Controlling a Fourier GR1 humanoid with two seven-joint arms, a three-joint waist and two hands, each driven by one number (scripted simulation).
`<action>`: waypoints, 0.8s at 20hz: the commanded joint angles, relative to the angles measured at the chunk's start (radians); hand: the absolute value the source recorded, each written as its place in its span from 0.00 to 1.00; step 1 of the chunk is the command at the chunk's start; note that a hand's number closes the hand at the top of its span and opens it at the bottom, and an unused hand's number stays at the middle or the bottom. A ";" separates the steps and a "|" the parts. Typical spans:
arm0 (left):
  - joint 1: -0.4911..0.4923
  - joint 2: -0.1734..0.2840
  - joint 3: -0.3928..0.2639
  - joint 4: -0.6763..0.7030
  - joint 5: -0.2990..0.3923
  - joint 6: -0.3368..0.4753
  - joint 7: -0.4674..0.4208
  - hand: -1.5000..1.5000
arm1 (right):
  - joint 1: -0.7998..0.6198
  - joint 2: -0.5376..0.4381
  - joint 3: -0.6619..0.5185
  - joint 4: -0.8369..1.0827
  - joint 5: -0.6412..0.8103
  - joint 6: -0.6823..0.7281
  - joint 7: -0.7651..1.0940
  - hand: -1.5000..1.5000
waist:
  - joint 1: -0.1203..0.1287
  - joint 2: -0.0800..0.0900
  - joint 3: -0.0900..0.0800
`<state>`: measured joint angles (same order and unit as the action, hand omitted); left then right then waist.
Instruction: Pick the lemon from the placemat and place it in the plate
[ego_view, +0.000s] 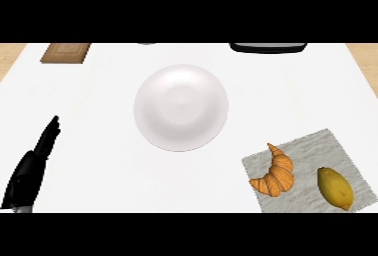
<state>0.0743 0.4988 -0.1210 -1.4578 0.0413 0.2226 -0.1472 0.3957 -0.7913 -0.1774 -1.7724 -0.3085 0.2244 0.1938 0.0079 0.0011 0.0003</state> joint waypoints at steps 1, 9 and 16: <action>0.015 -0.044 0.015 0.033 -0.045 0.010 -0.039 0.50 | -0.063 0.011 -0.008 0.054 0.057 0.083 0.015 0.00 | -0.007 -0.001 0.000; 0.045 -0.063 0.065 -0.017 -0.064 -0.051 -0.033 0.50 | -0.161 0.123 0.036 0.167 0.172 0.176 -0.026 0.00 | -0.006 -0.002 0.000; 0.036 -0.110 0.091 -0.012 -0.110 -0.060 -0.015 0.50 | -0.167 0.224 0.067 0.285 0.338 0.186 -0.136 0.00 | -0.007 -0.002 0.000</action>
<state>0.0875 0.4174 -0.0332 -1.4352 -0.0435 0.1545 -0.1742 0.2253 -0.6119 -0.1218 -1.5708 -0.0580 0.3992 0.1461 0.0009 -0.0004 -0.0001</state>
